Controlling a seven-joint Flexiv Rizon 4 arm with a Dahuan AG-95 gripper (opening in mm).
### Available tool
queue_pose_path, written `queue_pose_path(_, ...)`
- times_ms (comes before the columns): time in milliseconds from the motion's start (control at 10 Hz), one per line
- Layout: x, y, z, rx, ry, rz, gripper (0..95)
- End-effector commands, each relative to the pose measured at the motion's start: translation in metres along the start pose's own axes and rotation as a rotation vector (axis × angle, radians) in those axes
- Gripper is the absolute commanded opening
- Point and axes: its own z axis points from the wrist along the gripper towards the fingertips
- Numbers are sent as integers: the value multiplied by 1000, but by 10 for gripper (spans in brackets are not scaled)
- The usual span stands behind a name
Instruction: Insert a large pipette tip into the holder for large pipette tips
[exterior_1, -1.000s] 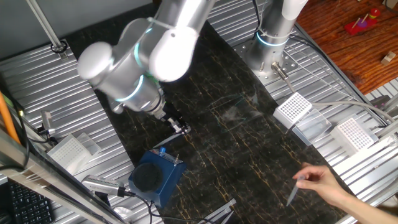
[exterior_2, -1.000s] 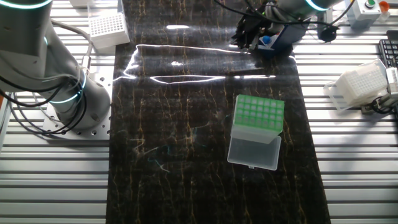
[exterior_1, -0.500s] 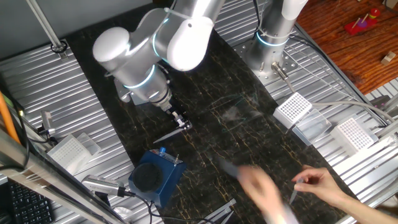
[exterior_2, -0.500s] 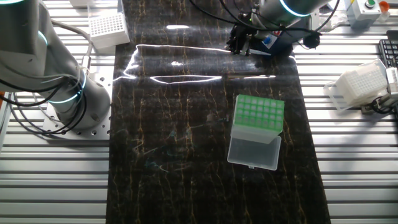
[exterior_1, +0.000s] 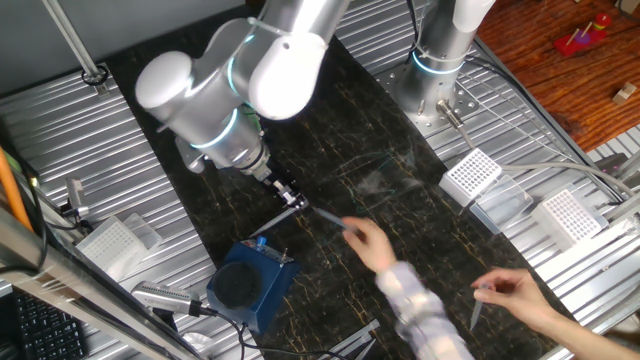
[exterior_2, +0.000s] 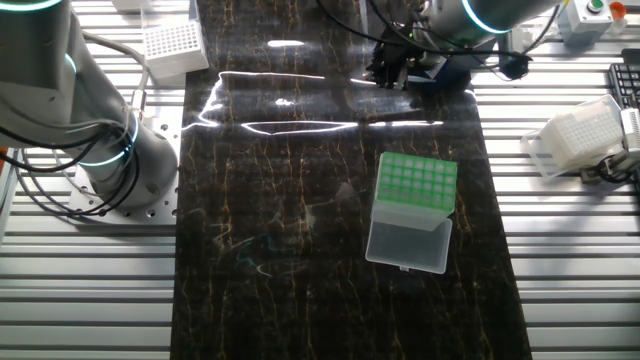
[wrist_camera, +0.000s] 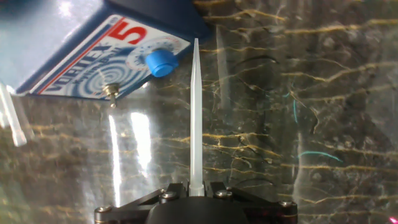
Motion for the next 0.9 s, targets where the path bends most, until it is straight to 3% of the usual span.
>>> queue_pose_path(100,0,1,0,0,16,-32,0)
queue_pose_path(600,-1,2,-1,0,20,-26,0)
queue_pose_path(700,-4,8,-5,26,15,-51,0)
queue_pose_path(800,-7,14,-9,80,28,-53,0)
queue_pose_path(900,-8,17,-10,104,37,-52,0)
